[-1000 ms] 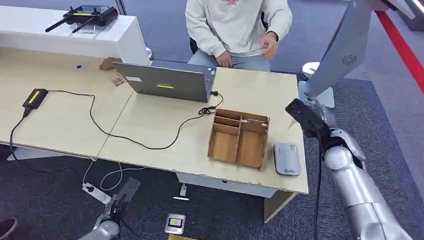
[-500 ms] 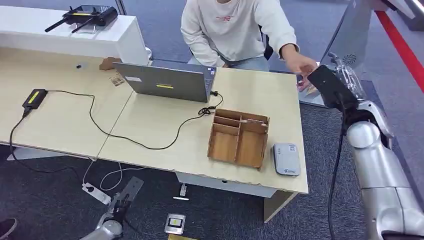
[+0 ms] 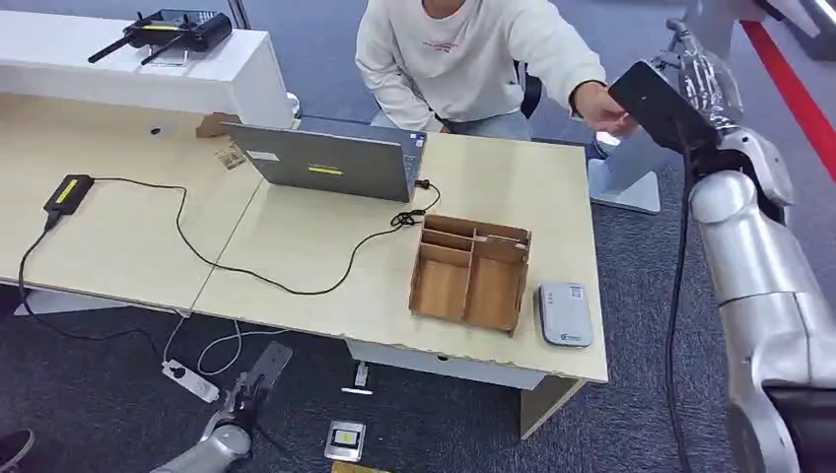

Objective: Pass the card to the sensor for recognition and then transmit it.

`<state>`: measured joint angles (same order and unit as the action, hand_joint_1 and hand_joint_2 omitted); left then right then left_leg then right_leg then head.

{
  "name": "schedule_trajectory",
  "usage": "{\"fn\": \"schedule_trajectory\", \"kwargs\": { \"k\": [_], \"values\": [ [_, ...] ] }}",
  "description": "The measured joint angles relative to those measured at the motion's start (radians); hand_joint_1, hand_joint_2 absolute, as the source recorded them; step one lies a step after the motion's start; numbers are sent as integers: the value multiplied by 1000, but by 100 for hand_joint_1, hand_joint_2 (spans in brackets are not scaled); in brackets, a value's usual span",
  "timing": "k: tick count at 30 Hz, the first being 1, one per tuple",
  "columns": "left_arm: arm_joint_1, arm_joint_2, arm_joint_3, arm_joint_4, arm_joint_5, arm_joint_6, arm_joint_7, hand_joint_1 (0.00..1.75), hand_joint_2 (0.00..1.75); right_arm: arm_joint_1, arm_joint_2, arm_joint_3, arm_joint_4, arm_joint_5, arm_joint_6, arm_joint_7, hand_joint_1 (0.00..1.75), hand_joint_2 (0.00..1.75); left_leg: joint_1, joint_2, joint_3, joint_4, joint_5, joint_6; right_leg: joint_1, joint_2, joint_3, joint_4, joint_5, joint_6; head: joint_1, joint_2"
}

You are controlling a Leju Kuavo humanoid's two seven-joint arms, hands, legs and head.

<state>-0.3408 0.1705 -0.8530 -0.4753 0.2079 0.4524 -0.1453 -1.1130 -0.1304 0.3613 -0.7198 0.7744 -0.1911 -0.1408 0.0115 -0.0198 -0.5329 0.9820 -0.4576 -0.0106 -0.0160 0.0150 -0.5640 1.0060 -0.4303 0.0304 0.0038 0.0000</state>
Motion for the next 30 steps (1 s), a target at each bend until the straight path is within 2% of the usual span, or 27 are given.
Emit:
{"fn": "schedule_trajectory", "kwargs": {
  "k": [8,9,11,14,15,16,17,21,28,29,30],
  "values": [
    [0,-3,0,3,0,0,0,0,0,-3,10,3,34,1,0,0,175,175,0,0,-1,0,0,0,1,-1,0,0,0,0,1,0],
    [0,-5,0,5,4,-5,-1,0,0,-7,23,6,60,9,8,-2,175,175,0,0,-2,0,0,0,1,-1,0,0,0,0,0,0],
    [-2,-5,1,8,34,-65,8,0,0,-21,104,38,145,45,23,-6,175,175,0,0,-3,0,0,0,1,0,-3,0,0,0,1,0],
    [-1,-2,1,8,45,-82,17,0,0,-21,141,48,182,50,26,-4,175,175,1,-2,-4,0,0,0,1,-2,-3,1,-1,0,0,0],
    [-1,2,2,8,50,-87,21,0,0,-21,153,52,194,50,26,-4,157,175,1,-2,-4,0,0,0,1,-2,-3,1,-1,0,1,0],
    [-1,5,2,8,54,-92,28,0,0,-21,164,58,205,50,27,-4,12,175,1,-2,-4,0,0,0,1,-2,-4,1,-1,0,0,0],
    [0,8,1,7,60,-96,35,0,0,-21,171,63,213,50,29,-4,0,175,1,-1,-4,0,-1,-1,1,-2,-4,1,-2,0,0,0],
    [5,22,1,-2,83,-101,65,0,0,-20,193,73,238,49,26,-4,0,175,1,-1,-4,0,-1,-1,2,-1,-4,1,-2,0,0,0],
    [6,29,-3,-8,121,-70,43,0,0,-28,204,85,255,-14,-28,-44,0,175,0,-1,-4,0,-1,-1,1,-1,-3,0,-1,0,0,0],
    [7,30,-3,-8,127,-66,39,0,0,-33,205,85,257,-32,-27,-52,0,0,0,-1,-4,0,-1,-1,1,-1,-3,0,-1,0,1,0],
    [8,30,-3,-8,134,-64,36,0,0,-37,205,85,257,-51,-26,-56,0,0,0,0,-4,0,-1,-1,1,-1,-3,0,-1,0,0,0]
  ]
}}
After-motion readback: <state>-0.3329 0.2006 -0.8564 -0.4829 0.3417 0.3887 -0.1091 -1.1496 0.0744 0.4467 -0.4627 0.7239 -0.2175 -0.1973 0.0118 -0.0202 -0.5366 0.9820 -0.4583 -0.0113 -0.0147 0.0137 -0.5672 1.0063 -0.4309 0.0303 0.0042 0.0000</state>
